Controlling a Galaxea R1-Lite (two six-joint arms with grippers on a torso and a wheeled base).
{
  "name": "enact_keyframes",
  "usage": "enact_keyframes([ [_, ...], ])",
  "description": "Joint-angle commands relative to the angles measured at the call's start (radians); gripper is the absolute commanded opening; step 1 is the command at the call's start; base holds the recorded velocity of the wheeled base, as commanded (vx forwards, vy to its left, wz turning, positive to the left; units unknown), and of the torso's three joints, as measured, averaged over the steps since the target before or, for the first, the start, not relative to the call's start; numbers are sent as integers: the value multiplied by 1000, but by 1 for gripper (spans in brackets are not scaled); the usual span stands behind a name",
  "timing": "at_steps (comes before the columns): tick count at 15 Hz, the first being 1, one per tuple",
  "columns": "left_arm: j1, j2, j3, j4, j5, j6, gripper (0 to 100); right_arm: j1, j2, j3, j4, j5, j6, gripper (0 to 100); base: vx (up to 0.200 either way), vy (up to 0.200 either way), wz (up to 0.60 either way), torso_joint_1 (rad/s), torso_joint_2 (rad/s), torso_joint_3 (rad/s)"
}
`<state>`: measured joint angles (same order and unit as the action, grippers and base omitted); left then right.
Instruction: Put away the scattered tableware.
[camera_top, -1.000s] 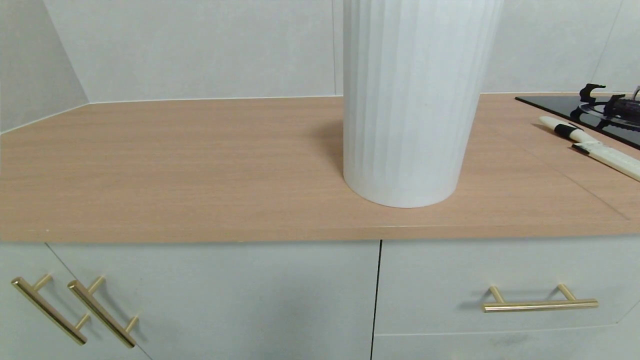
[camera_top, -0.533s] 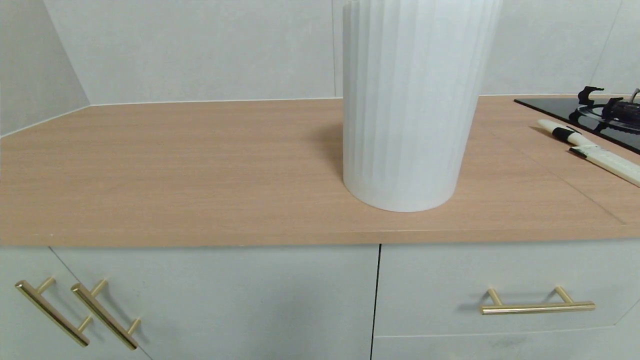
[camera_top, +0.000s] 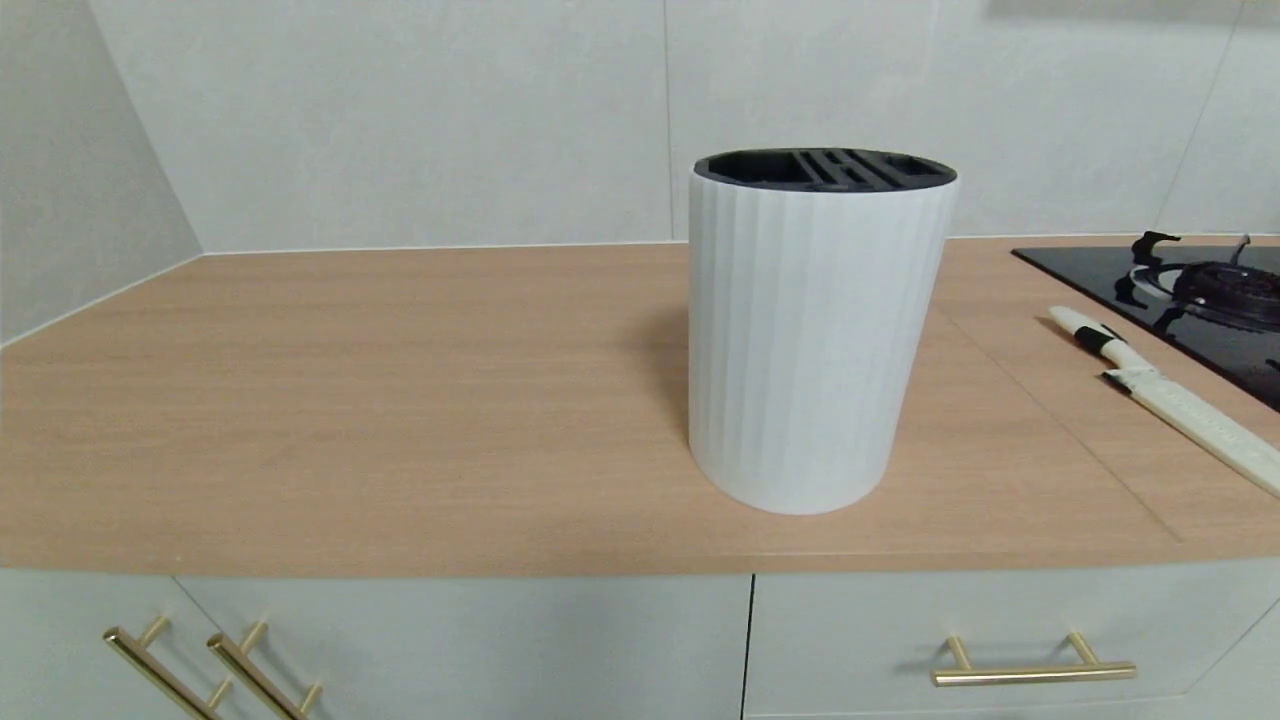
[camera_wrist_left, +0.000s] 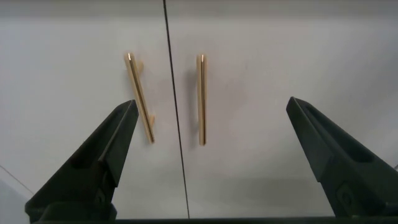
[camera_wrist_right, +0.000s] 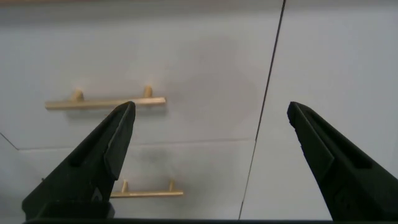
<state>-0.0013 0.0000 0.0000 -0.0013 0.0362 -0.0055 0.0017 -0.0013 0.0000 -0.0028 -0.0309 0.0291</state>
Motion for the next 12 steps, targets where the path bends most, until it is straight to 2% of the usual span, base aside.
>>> enact_keyframes([
  [1,0,0,0,0,1,-1,100,0,1,0,0,0,0,100,0,0,0,139,-471,-334],
  [12,0,0,0,0,-1,-1,100,0,1,0,0,-1,0,100,0,0,0,168,-481,-311],
])
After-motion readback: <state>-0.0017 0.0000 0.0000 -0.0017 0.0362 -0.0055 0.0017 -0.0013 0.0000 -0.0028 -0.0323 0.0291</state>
